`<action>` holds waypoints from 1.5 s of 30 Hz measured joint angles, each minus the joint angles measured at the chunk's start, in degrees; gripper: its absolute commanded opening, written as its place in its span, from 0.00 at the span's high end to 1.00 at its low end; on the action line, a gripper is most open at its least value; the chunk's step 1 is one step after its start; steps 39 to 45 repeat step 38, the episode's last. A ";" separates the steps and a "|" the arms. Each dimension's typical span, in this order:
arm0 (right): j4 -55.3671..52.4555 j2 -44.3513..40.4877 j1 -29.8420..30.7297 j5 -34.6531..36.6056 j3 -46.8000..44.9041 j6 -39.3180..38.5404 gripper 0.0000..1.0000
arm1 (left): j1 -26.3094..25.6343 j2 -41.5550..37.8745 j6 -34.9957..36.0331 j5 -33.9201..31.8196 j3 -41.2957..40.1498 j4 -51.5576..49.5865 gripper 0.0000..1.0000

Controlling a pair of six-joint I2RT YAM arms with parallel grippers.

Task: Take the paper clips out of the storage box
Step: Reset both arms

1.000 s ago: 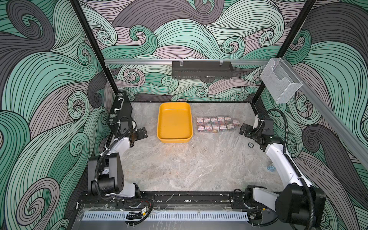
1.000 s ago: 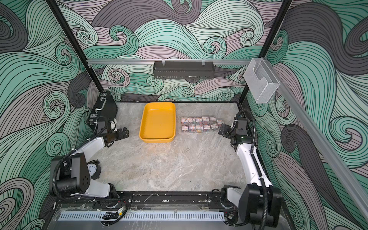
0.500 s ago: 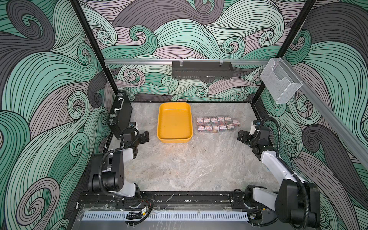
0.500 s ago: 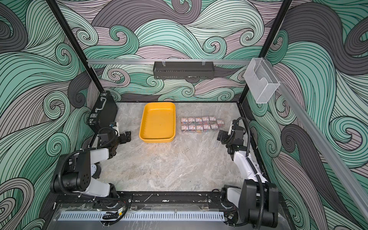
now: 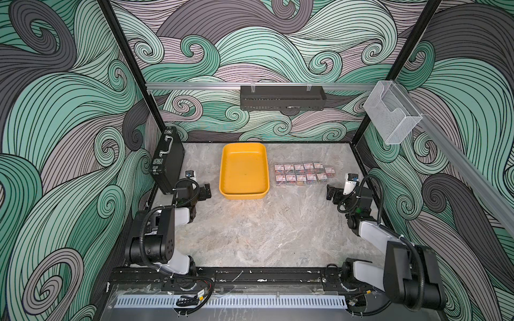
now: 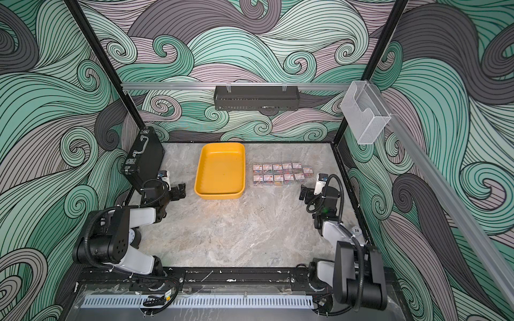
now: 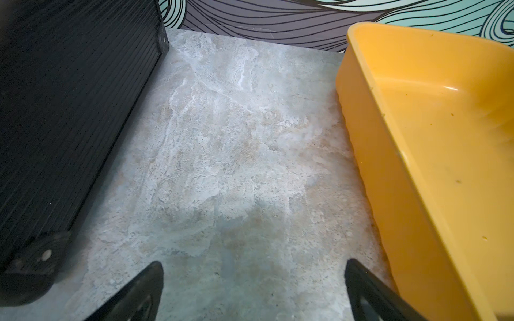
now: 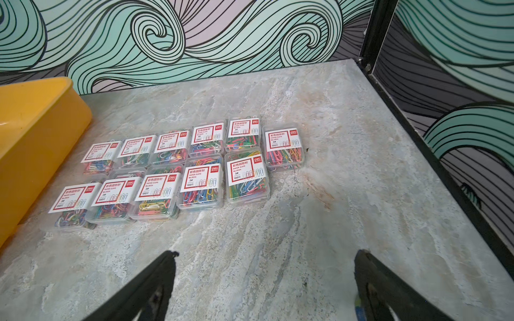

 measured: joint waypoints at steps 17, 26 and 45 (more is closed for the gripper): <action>14.56 14.25 5.97 -1.22 2.51 -4.20 0.01 | 0.00 0.00 0.02 -0.15 0.00 0.00 0.01; 13.70 14.25 6.23 -1.16 2.54 -4.83 0.01 | 0.00 0.00 0.02 -0.15 0.00 0.00 0.01; 13.64 14.23 6.23 -1.16 2.54 -4.85 0.01 | 0.00 0.00 0.02 -0.15 0.00 0.00 0.01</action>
